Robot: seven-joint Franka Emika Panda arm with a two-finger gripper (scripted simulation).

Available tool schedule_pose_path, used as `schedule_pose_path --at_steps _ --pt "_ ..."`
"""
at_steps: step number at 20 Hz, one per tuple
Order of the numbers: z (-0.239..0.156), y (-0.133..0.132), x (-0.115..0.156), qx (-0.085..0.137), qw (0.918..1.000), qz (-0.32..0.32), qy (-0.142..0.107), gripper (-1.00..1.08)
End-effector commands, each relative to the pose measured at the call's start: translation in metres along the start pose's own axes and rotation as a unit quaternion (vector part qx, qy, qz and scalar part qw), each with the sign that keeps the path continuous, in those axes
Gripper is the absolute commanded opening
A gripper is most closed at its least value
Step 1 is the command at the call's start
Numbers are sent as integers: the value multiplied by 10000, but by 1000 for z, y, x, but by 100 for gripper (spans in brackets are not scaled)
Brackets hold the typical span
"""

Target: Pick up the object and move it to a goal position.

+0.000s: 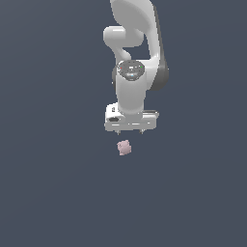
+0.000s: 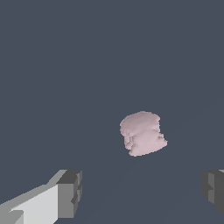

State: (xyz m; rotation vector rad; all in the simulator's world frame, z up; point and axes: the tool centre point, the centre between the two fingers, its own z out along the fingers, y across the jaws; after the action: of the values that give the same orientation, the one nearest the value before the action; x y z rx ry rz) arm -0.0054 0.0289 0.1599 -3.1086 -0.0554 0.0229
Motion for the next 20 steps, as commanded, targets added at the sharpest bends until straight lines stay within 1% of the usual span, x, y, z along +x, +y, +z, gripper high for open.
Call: schedule_pose_path --at_steps 1,4,10,15,20 --pt "0 0 0 0 10000 0 0 100" --pt "-1 3 1 -27 10000 -25 21 100" --pt "-7 20 6 -153 9998 -111 116 100" --pt "-6 19 6 -150 9997 -130 112 100" --pt "3 21 7 -162 9993 -321 104 100"
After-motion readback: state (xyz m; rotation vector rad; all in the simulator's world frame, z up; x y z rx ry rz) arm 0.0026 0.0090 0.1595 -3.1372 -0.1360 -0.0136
